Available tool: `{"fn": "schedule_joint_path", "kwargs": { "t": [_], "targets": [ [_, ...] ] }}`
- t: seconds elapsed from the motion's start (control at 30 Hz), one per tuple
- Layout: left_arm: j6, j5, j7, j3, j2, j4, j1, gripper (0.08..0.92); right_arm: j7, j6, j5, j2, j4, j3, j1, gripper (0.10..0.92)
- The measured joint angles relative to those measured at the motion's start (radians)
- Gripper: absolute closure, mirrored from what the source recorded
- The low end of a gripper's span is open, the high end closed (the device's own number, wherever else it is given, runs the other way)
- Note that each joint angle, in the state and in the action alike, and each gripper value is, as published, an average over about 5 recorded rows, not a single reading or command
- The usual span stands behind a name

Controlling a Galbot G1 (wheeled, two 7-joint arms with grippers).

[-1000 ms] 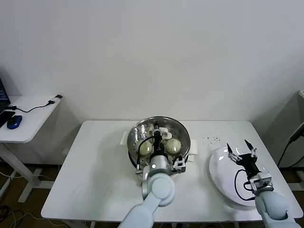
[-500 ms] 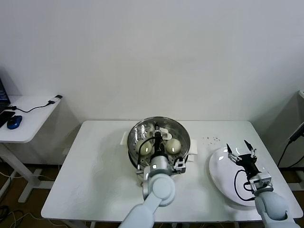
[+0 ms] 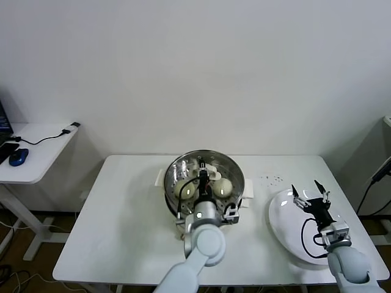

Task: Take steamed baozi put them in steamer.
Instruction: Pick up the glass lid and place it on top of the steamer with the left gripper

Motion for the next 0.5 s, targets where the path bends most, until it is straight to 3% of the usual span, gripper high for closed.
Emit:
{"fn": "schedule_joint_path", "kwargs": {
  "t": [0.5],
  "targets": [
    [0.001, -0.018, 0.04, 0.008, 0.056, -0.083, 0.023, 0.395, -0.002, -0.001, -0.003, 0.002, -0.006, 0.005, 0.004, 0.203]
  ]
}}
